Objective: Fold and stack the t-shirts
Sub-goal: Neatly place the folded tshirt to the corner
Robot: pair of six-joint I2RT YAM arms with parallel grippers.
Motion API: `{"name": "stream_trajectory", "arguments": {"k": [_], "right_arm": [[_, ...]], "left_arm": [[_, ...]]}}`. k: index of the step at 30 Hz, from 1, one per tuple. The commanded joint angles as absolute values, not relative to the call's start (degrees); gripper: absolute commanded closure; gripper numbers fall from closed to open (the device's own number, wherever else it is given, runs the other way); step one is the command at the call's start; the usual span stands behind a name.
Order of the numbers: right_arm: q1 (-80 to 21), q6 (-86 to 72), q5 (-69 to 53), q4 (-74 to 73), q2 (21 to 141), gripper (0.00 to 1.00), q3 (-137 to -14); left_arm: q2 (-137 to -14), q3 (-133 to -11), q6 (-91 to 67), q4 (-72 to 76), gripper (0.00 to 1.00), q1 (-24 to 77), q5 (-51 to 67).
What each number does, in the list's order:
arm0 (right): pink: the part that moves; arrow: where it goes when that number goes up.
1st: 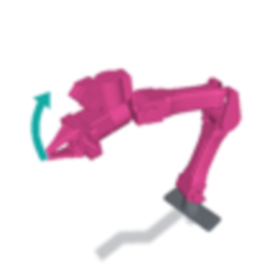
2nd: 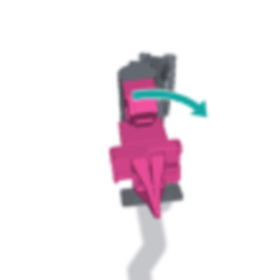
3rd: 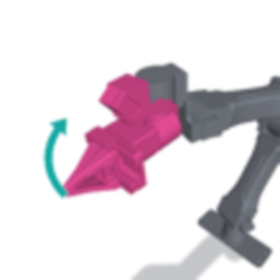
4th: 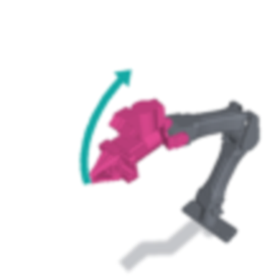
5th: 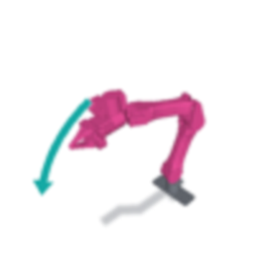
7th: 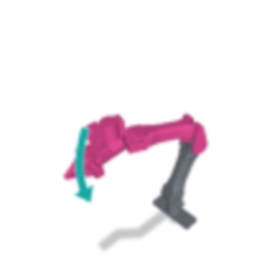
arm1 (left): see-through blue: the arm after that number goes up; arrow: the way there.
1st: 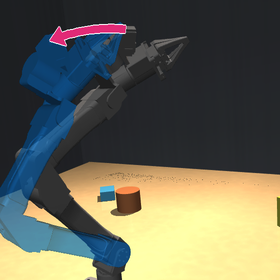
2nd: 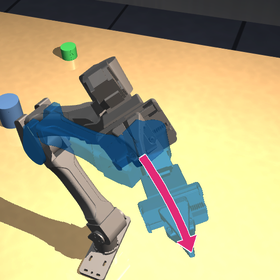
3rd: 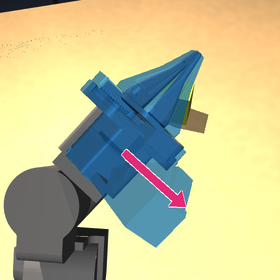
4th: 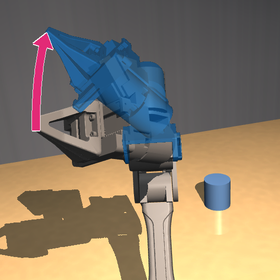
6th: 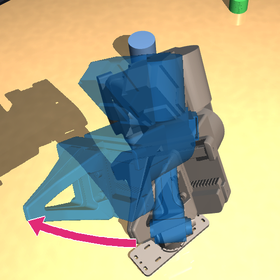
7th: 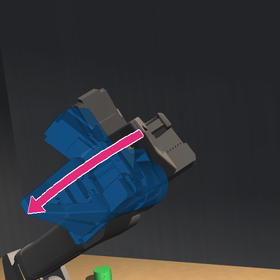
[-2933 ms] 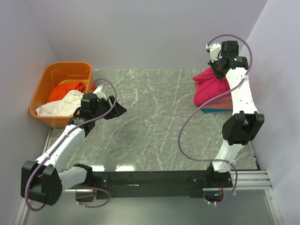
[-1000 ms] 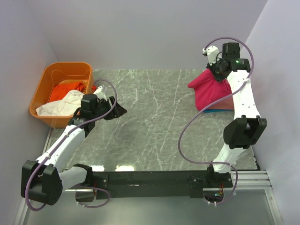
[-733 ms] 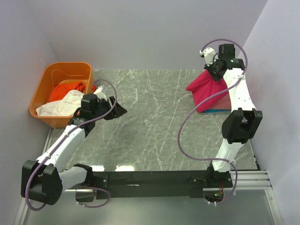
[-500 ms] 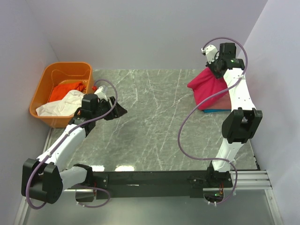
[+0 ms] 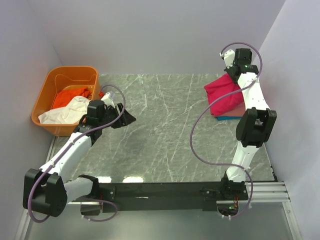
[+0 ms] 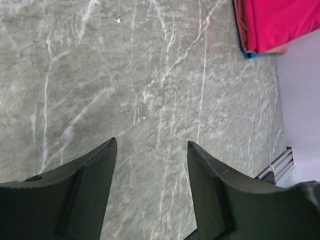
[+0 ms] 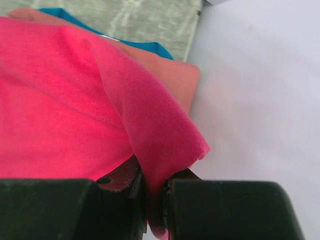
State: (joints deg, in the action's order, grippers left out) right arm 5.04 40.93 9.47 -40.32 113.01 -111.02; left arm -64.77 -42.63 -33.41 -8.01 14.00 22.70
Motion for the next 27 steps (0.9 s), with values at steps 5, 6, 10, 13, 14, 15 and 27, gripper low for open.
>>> {"name": "stream_trajectory", "arguments": {"k": [5, 6, 10, 13, 14, 15, 27], "right_arm": [[6.94, 40.08, 16.69, -30.6, 114.17, 1.0, -109.78], [7.03, 40.25, 17.13, -29.98, 114.6, 1.0, -109.51], [7.73, 40.34, 19.42, -27.86, 116.36, 1.0, -108.81], [8.43, 40.17, 19.42, -26.55, 117.07, 1.0, -108.28], [8.52, 40.25, 19.6, -26.02, 117.24, 1.0, -108.02], [8.61, 40.51, 19.77, -25.58, 117.59, 1.0, -107.84], [9.93, 42.1, 22.85, -21.01, 123.22, 1.0, -109.16]], "left_arm": [[-65.13, -42.71, -31.99, -6.06, 0.36, 13.71, 23.99], [-65.21, -42.71, -31.99, -5.98, 0.36, 13.62, 23.99], [-65.3, -42.72, -31.82, -6.33, 0.37, 13.62, 23.91], [-65.39, -42.71, -31.82, -6.15, 0.37, 13.71, 23.73], [-65.39, -42.71, -31.82, -6.15, 0.37, 13.71, 23.82], [-65.65, -42.71, -31.82, -6.07, 0.36, 13.62, 23.99], [-66.53, -43.07, -31.46, -6.59, 0.36, 13.62, 23.82]]}}
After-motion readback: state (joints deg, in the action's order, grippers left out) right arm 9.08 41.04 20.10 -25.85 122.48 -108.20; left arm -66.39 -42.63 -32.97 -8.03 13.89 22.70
